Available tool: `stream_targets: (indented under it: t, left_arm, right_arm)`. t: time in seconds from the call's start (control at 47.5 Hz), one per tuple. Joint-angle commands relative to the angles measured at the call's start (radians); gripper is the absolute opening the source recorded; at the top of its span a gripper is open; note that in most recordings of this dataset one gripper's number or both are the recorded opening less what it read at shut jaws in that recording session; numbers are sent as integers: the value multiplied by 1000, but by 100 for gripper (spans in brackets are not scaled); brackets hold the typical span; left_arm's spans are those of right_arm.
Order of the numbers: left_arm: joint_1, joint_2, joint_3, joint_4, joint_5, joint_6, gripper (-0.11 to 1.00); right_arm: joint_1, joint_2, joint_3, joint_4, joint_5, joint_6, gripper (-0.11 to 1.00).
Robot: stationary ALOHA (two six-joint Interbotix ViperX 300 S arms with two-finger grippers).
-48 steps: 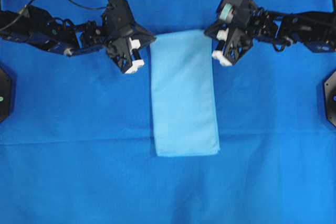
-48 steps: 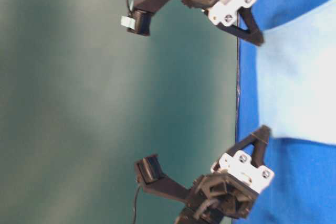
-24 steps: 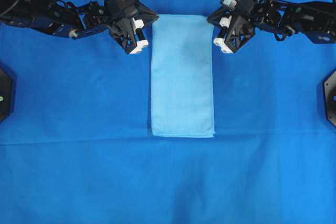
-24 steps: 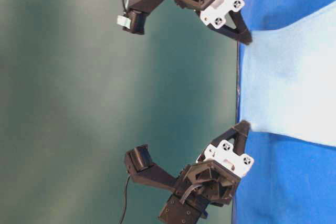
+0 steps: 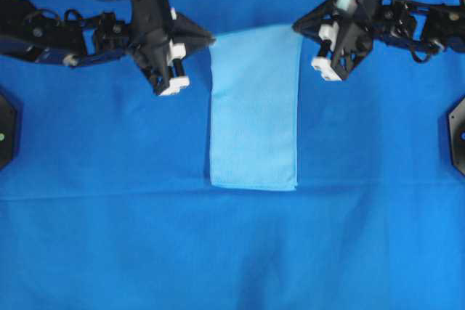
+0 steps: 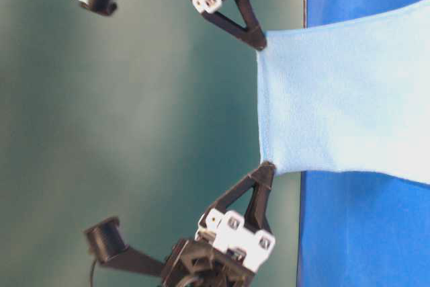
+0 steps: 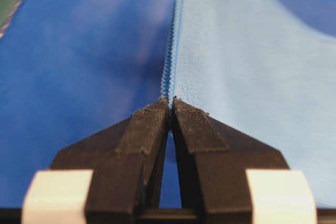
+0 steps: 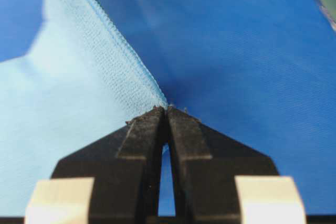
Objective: Fold a vertical towel.
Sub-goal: 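Lift the top edge with both grippers and fold it down toward the bottom edge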
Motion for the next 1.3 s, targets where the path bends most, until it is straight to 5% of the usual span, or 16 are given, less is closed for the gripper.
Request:
stream_targets:
  t: [0.0,0.294,0.631,0.925,1.283]
  left_arm:
    - [-34,-38,6,2,6,-6,4]
    - [-193,-32,14,2,87,-48,4]
    - [-331,15,20,2,97,-202,4]
    - [-390,133,0,2,35,-241,4]
    - [-417,155,-21,2,-12,-239,4]
  right_arm:
    - [41,-43,8,8,8,9,3]
    - [199,-48,26,18,72,66,3]
    - [354,18,31,18,92,156,3]
    - [403,149,18,18,57,204,3]
    - [422,152,15,18,43,206,3]
